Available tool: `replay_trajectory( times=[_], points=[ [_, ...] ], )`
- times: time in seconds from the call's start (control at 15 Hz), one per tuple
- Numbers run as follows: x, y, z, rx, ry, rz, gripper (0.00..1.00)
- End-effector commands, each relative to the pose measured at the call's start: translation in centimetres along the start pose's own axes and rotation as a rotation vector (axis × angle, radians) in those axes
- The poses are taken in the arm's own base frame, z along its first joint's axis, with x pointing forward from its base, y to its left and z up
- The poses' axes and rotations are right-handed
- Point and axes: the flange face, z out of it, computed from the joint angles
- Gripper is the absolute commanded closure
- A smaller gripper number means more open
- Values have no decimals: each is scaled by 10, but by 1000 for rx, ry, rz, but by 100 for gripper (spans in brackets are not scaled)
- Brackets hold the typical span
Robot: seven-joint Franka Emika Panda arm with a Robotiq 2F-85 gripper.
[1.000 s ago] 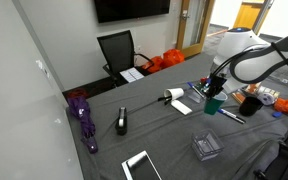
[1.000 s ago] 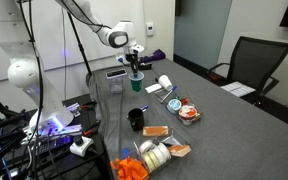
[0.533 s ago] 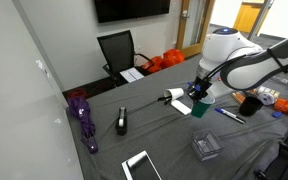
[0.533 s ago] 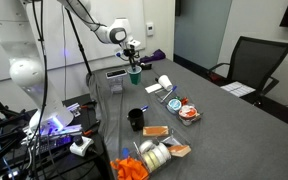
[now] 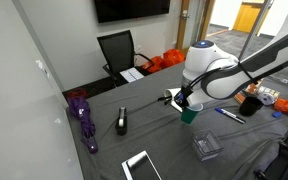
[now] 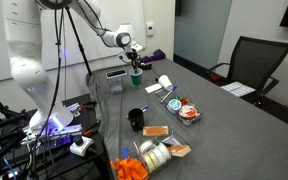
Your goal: Pick up the green plastic cup and move it to the right of the table
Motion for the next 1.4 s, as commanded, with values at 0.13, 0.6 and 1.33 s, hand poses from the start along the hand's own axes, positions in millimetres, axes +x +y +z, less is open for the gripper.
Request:
replay_trajectory(
  times=[0.13,0.6,1.33],
  points=[
    [16,-17,26,-73,-13,35,99],
    [19,-23,34,-95,-39,27,57],
    [5,-12,14,-117,-53,-42,0]
  ],
)
